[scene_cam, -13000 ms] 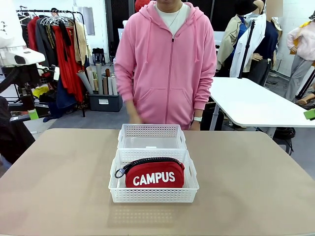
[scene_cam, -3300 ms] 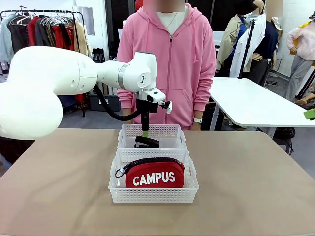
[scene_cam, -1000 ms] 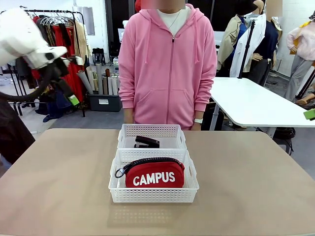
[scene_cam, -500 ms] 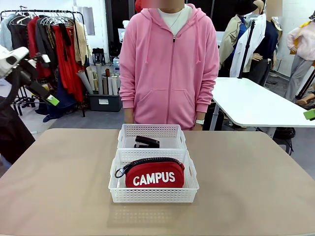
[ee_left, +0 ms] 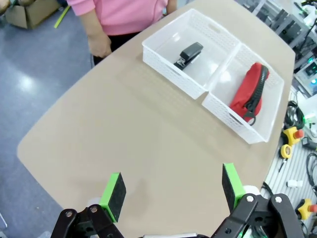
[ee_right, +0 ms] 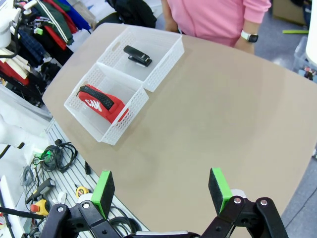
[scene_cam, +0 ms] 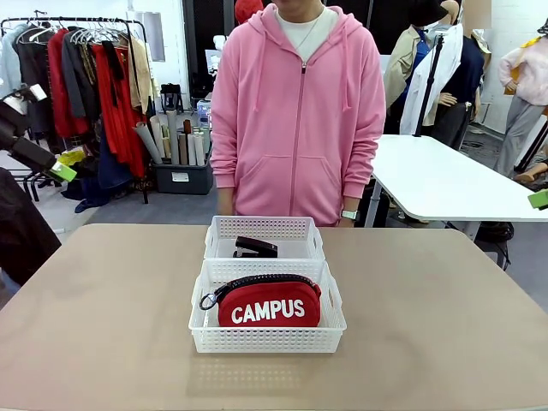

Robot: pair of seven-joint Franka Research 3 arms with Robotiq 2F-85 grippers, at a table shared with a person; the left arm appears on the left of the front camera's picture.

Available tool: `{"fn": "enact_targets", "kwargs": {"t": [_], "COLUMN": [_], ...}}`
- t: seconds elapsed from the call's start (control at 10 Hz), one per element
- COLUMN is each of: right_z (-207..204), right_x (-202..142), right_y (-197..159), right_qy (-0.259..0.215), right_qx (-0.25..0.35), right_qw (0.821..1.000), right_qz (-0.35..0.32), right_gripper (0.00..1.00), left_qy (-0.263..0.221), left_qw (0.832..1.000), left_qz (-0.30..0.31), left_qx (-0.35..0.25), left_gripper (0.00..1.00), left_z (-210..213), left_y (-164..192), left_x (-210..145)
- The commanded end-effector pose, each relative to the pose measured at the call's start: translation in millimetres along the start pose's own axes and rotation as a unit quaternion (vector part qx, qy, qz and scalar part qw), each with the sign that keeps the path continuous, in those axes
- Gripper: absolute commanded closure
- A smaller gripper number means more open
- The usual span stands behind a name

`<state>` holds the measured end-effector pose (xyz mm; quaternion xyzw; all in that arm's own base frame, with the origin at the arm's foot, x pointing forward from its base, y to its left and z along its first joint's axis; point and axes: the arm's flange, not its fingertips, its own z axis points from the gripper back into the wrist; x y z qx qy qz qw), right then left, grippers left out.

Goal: Distribute items into two baskets.
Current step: Place the picked Stapler into the Organizing basket as instructed by the person.

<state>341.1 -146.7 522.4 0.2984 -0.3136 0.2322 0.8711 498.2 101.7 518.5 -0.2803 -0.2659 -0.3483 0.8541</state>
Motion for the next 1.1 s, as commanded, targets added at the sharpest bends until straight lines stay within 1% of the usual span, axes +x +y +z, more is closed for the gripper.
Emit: {"fn": "enact_targets", "kwargs": {"t": [0.0, 0.2, 0.3, 0.5, 0.6, 1.0], "right_z": [1, 1, 1, 1, 1, 1], "right_x": [1, 1, 1, 1, 1, 1], "right_y": [0, 0, 0, 0, 0, 0], "right_qy": [-0.008, -0.008, -0.008, -0.008, -0.008, -0.008], "right_qx": [0.004, 0.004, 0.004, 0.004, 0.004, 0.004], "right_qw": [1.000, 1.000, 1.000, 1.000, 1.000, 1.000], "right_qz": [0.005, 0.005, 0.005, 0.005, 0.005, 0.005], "right_gripper": [0.00, 0.00, 0.00, 0.00, 0.00, 0.00], "left_qy": [0.010, -0.007, -0.007, -0.012, 0.005, 0.005], "left_qw": [1.000, 0.999, 0.999, 0.999, 0.999, 0.999], "left_qz": [0.027, 0.031, 0.032, 0.031, 0.039, 0.039], "left_qx": [-0.012, -0.017, -0.014, -0.016, -0.016, -0.016], "left_gripper": [0.00, 0.00, 0.00, 0.00, 0.00, 0.00], "left_z": [-10, -12, -10, -7, -12, -12], "left_y": [-5, -4, -6, -8, 2, 2], "left_x": [-14, -35, -40, -41, -39, -39]}}
